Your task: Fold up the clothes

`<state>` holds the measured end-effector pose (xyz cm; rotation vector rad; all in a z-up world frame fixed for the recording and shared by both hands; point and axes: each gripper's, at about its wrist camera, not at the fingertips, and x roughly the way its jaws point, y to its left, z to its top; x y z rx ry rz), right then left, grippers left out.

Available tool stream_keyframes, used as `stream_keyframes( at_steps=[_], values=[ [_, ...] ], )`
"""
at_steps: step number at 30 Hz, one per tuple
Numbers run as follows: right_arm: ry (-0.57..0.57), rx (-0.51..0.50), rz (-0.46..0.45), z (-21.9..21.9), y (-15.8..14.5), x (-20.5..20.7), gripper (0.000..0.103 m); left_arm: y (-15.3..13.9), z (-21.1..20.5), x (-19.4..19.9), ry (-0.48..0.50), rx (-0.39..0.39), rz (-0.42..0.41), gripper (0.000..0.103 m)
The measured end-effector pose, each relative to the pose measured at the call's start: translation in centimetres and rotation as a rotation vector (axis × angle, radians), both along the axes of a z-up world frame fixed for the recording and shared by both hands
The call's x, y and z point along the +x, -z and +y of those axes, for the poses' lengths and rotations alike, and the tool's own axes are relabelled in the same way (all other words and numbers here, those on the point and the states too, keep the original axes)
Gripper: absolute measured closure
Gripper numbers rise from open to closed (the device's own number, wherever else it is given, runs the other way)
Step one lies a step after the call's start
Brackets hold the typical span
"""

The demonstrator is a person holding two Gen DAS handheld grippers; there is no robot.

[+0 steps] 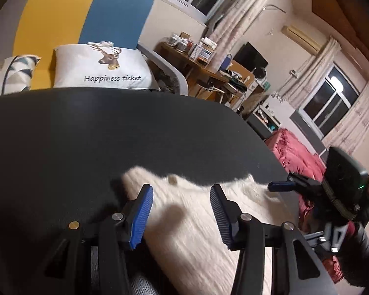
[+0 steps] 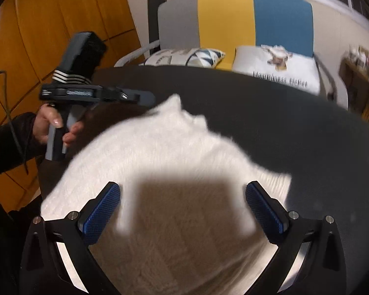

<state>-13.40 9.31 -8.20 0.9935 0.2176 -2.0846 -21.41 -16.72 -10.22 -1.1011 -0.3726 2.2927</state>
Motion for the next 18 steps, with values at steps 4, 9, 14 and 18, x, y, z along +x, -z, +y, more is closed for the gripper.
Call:
stream_keyframes(
  at_steps=[4, 9, 14, 18],
  values=[
    [-0.047, 0.05, -0.065, -1.8, 1.1, -1.1, 0.0, 1.4, 1.4, -1.6, 0.02, -0.109, -0.069, 0.053],
    [-0.013, -0.058, -0.163, -0.8, 3.9, -2.4, 0.0, 1.8, 2.2, -2.0, 0.008, -0.178, -0.097, 0.053],
    [0.066, -0.003, -0.095, -0.2, 1.2, -0.3, 0.0, -1.9, 0.0, 2.8, -0.041, -0.125, 0.002, 0.053],
    [0.089, -0.075, -0.059, 1.2, -2.0, 4.5, 0.0, -2.8, -2.4, 9.3, -0.071, 0.001, 0.01, 0.053]
  ],
)
